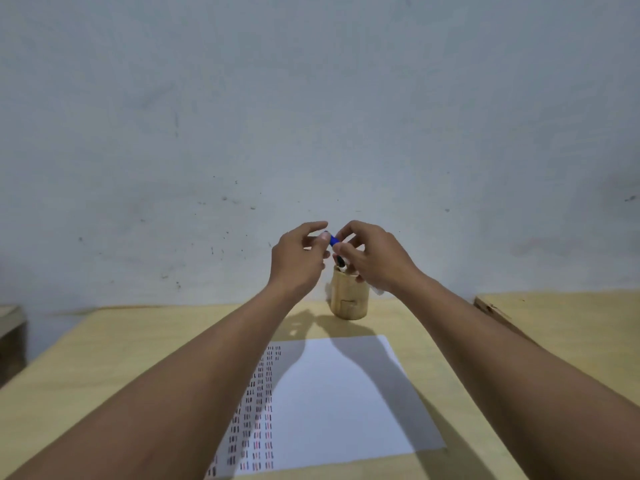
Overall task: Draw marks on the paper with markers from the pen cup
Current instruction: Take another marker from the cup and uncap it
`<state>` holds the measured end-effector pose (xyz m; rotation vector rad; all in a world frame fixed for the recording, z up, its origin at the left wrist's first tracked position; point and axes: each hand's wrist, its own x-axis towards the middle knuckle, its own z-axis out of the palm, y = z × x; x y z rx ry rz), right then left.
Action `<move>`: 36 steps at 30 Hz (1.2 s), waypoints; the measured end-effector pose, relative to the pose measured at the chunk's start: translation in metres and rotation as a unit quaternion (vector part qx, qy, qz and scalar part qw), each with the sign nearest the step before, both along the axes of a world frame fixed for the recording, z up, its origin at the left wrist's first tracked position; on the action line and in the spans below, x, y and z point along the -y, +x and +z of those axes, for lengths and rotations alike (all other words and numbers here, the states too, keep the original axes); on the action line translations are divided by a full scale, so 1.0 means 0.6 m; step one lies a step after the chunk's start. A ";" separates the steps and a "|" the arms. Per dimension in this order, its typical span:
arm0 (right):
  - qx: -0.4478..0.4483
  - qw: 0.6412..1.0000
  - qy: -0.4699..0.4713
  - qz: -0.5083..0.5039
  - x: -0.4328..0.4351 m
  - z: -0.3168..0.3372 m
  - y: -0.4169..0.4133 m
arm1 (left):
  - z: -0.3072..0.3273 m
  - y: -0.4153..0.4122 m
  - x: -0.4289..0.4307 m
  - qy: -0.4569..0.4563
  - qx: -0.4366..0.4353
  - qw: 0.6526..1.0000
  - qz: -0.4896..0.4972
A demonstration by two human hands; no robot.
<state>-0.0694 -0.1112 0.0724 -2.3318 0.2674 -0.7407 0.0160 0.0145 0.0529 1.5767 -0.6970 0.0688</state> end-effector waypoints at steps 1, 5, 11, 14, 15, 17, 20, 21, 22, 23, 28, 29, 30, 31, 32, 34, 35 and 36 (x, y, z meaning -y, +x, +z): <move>-0.008 1.000 -0.009 0.005 -0.006 -0.001 -0.005 | 0.002 -0.001 -0.006 0.004 -0.001 1.000 -0.010; -0.025 0.999 -0.022 0.010 -0.019 -0.003 -0.014 | 0.004 -0.008 -0.023 0.015 0.009 1.000 -0.026; 0.072 0.987 0.050 -0.139 -0.066 -0.028 -0.030 | 0.013 -0.018 -0.038 -0.074 -0.071 0.995 0.010; 0.029 0.922 0.378 -0.078 -0.102 -0.031 -0.035 | 0.009 -0.023 -0.052 -0.096 -0.114 0.989 -0.016; 0.030 0.875 0.482 -0.041 -0.110 -0.032 -0.034 | 0.005 -0.024 -0.058 -0.094 -0.117 0.988 -0.024; 0.056 0.779 0.623 0.025 -0.122 -0.036 -0.024 | -0.001 -0.024 -0.071 -0.091 -0.115 0.989 -0.034; 0.089 0.705 0.701 0.066 -0.144 -0.042 -0.007 | -0.003 -0.025 -0.091 -0.075 -0.096 0.992 -0.037; 0.102 0.697 0.706 0.066 -0.151 -0.042 -0.002 | -0.002 -0.026 -0.098 -0.066 -0.084 0.994 -0.027; 0.117 0.695 0.707 0.062 -0.157 -0.042 0.002 | -0.002 -0.025 -0.103 -0.059 -0.075 0.995 -0.012; 0.132 0.694 0.706 0.056 -0.162 -0.042 0.005 | -0.002 -0.024 -0.110 -0.056 -0.069 0.996 0.006; 0.157 0.718 0.675 0.060 -0.179 -0.055 0.010 | -0.012 -0.001 -0.156 -0.027 -0.056 0.995 0.074; 0.144 0.739 0.656 0.054 -0.183 -0.059 0.010 | -0.018 0.005 -0.166 -0.009 -0.047 0.995 0.085; 0.130 0.759 0.636 0.046 -0.187 -0.064 0.011 | -0.027 0.012 -0.177 0.008 -0.040 0.995 0.095; 0.118 0.774 0.620 0.041 -0.192 -0.069 0.013 | -0.037 0.017 -0.189 0.023 -0.037 0.994 0.103; 0.108 0.785 0.609 0.038 -0.196 -0.074 0.016 | -0.049 0.022 -0.200 0.037 -0.036 0.992 0.111; 0.092 0.801 0.591 0.031 -0.203 -0.088 0.025 | -0.075 0.034 -0.220 0.073 -0.035 0.988 0.128; 0.084 0.808 0.582 0.030 -0.207 -0.095 0.028 | -0.088 0.039 -0.229 0.092 -0.032 0.986 0.135; 0.079 0.817 0.571 0.031 -0.207 -0.100 0.031 | -0.098 0.042 -0.236 0.108 -0.029 0.984 0.140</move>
